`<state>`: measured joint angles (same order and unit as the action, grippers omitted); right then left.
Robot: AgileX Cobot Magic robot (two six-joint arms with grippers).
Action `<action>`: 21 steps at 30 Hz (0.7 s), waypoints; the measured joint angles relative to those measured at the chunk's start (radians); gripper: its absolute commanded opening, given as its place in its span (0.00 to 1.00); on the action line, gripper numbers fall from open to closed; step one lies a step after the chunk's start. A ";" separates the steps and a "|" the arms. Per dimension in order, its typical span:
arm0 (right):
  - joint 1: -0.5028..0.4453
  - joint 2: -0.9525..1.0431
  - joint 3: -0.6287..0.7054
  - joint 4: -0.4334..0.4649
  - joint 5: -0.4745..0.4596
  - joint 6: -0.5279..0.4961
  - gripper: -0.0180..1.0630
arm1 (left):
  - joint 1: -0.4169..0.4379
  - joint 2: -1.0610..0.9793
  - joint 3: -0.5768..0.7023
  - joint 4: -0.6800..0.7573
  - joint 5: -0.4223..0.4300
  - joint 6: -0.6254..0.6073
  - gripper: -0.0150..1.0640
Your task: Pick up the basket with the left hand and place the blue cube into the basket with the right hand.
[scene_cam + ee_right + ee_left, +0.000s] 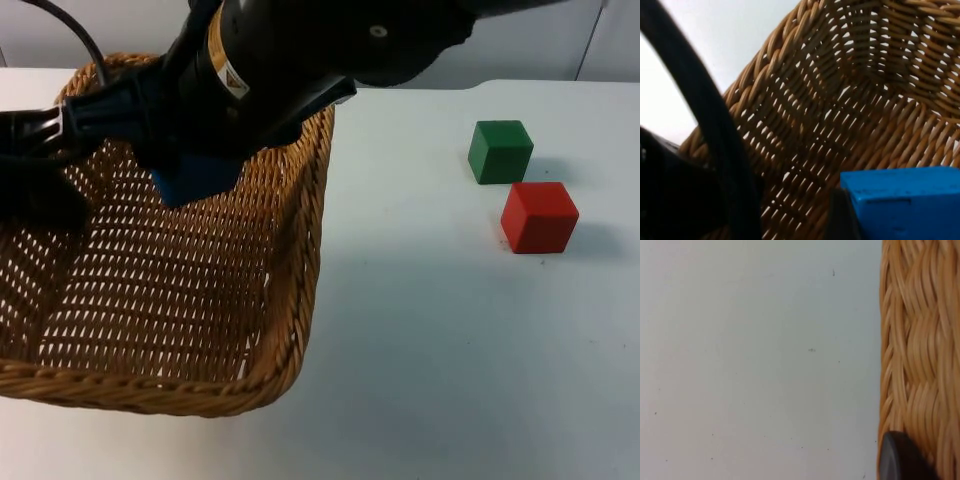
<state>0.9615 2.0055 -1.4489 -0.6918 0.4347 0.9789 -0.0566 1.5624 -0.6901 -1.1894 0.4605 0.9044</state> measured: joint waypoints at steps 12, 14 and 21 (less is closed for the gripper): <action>0.002 0.036 0.000 0.006 -0.021 0.011 0.71 | 0.000 0.009 0.002 0.006 0.000 0.004 0.01; 0.002 0.036 0.000 0.008 -0.018 0.013 0.77 | 0.000 0.009 0.002 0.004 -0.003 0.004 0.01; 0.002 0.036 0.000 0.008 -0.013 0.015 0.79 | 0.000 0.009 0.002 0.000 -0.008 0.002 0.01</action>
<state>0.9638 2.0411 -1.4489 -0.6838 0.4216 0.9938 -0.0566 1.5709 -0.6882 -1.1897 0.4530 0.9064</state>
